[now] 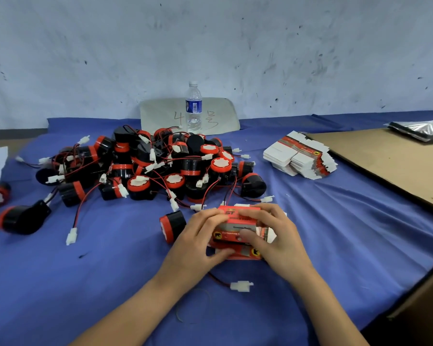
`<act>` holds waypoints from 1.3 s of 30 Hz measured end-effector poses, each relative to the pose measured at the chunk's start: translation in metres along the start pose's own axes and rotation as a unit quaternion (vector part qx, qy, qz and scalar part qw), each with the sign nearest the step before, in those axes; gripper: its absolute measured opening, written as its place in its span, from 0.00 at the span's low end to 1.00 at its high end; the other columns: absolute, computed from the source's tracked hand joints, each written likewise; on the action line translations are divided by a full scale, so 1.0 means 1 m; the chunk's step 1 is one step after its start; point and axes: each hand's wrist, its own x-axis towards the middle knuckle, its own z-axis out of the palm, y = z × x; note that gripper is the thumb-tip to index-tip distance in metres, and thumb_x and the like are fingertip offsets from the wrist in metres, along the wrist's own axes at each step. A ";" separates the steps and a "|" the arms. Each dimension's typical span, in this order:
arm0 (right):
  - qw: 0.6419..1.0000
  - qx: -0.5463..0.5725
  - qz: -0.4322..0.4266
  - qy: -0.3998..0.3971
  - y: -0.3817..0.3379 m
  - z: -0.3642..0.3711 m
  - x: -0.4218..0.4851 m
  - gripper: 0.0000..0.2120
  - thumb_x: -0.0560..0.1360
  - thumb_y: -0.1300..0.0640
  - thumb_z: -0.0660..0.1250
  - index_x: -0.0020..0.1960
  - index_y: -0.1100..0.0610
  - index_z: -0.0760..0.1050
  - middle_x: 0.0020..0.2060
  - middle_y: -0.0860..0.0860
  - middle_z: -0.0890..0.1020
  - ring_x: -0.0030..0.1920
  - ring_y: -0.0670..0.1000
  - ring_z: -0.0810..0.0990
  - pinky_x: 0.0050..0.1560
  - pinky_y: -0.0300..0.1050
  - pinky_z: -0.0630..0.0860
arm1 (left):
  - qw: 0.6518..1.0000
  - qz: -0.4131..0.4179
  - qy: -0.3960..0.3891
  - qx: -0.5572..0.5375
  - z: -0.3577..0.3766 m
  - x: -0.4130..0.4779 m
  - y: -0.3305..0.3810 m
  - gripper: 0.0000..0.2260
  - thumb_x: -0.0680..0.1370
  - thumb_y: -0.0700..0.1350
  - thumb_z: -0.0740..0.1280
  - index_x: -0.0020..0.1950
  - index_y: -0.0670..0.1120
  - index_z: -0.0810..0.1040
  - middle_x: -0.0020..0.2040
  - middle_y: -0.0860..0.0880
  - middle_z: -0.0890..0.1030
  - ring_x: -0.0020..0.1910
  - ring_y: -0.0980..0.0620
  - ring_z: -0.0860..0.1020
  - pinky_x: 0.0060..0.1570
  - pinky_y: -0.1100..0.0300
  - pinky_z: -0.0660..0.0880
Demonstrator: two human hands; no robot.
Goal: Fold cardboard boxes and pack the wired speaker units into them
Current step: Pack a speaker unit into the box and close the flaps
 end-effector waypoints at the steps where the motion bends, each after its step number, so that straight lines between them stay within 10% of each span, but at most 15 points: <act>1: 0.999 0.029 0.002 0.023 -0.004 0.000 0.000 0.10 0.73 0.53 0.71 0.54 0.44 0.80 0.53 0.42 0.75 0.57 0.44 0.76 0.57 0.42 0.73 | 1.000 0.003 -0.007 -0.002 0.000 0.000 0.001 0.25 0.73 0.50 0.72 0.69 0.47 0.71 0.66 0.54 0.70 0.68 0.61 0.65 0.68 0.68 0.61; 10: 0.989 0.119 0.038 -0.085 -0.015 -0.005 0.002 0.27 0.59 0.51 0.81 0.55 0.45 0.74 0.47 0.43 0.81 0.49 0.45 0.80 0.46 0.33 0.75 | 0.992 -0.057 0.044 -0.106 -0.003 -0.001 0.011 0.21 0.71 0.64 0.69 0.61 0.61 0.69 0.53 0.66 0.76 0.54 0.71 0.73 0.50 0.78 0.68; 15: 0.990 0.112 0.050 -0.076 -0.008 -0.006 0.004 0.23 0.57 0.50 0.80 0.48 0.44 0.74 0.43 0.44 0.81 0.43 0.45 0.79 0.44 0.35 0.75 | 0.994 -0.046 0.017 -0.100 0.000 0.003 0.006 0.22 0.66 0.60 0.75 0.55 0.64 0.69 0.53 0.75 0.75 0.58 0.84 0.61 0.74 0.59 0.55; 23: 0.951 0.288 0.092 -0.056 -0.008 0.000 0.004 0.22 0.64 0.55 0.75 0.56 0.59 0.74 0.45 0.48 0.84 0.46 0.46 0.81 0.45 0.37 0.76 | 0.957 -0.143 0.035 -0.249 -0.011 0.002 0.008 0.25 0.68 0.70 0.67 0.59 0.58 0.74 0.55 0.63 0.81 0.55 0.62 0.80 0.54 0.67 0.75; 39: 0.929 0.337 0.100 -0.113 -0.008 0.004 0.002 0.24 0.67 0.63 0.73 0.60 0.54 0.69 0.51 0.49 0.82 0.52 0.50 0.81 0.47 0.42 0.78 | 0.932 -0.166 -0.037 -0.319 -0.012 0.001 0.008 0.29 0.68 0.56 0.73 0.66 0.56 0.66 0.59 0.64 0.78 0.58 0.61 0.78 0.51 0.69 0.75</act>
